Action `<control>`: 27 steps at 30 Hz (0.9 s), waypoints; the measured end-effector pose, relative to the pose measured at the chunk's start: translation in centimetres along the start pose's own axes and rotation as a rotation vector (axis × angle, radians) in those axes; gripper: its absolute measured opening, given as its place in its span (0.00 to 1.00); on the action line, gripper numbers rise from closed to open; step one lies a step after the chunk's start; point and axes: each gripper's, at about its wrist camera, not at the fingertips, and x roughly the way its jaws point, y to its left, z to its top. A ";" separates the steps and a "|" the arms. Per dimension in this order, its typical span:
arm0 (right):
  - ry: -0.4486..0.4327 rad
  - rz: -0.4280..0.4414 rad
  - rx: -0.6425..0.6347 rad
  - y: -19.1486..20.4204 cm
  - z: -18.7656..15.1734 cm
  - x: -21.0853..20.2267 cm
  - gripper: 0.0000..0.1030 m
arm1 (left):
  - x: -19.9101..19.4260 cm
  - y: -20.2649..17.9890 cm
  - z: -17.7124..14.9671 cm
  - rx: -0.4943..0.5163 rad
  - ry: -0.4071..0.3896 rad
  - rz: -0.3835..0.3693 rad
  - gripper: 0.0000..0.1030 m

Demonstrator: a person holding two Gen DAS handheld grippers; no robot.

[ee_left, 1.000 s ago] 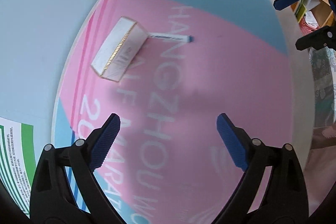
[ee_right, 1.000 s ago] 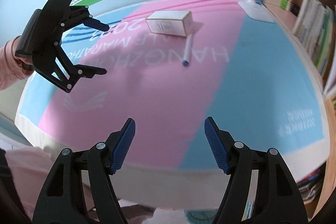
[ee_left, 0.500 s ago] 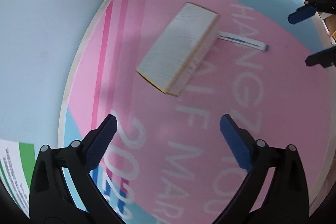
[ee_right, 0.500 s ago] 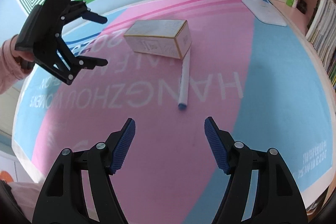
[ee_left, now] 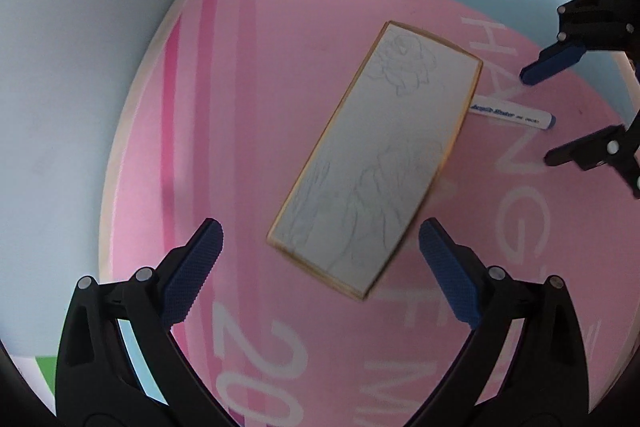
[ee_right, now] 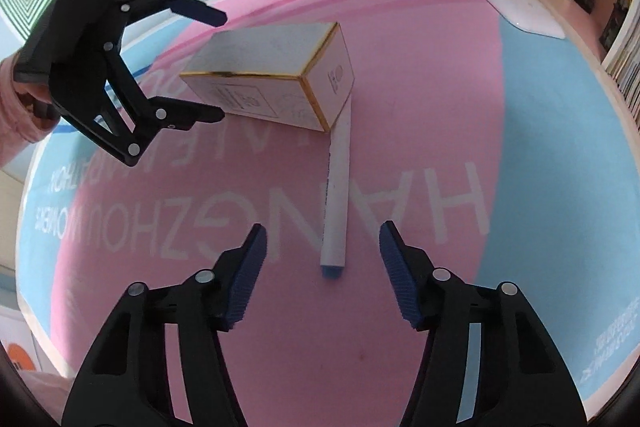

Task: Collect trash
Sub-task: 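Grasp the white rose-printed box with the left tool while the right tool grasps the white marker, then carry the rose-printed box and marker with both tools over the wastebasket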

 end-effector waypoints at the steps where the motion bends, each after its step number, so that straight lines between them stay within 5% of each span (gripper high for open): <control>1: 0.004 -0.001 -0.003 0.0 0.0 0.3 0.52 | 0.1 -0.1 0.1 0.002 -0.005 -0.007 0.91; 6: -0.017 -0.037 -0.032 0.4 0.1 0.3 0.27 | 0.8 -0.2 0.5 -0.003 -0.008 -0.071 0.64; 7: -0.017 -0.029 -0.028 0.4 0.1 0.3 0.15 | 0.9 -0.2 0.7 -0.002 -0.009 -0.069 0.63; 17: 0.005 -0.009 -0.020 0.2 -0.5 -0.5 0.13 | -0.3 -0.4 -0.2 -0.030 -0.005 -0.063 0.46; 27: -0.008 -0.017 -0.018 -0.2 -0.9 -2.4 0.13 | -2.1 -2.9 -0.9 -0.012 0.013 -0.037 0.45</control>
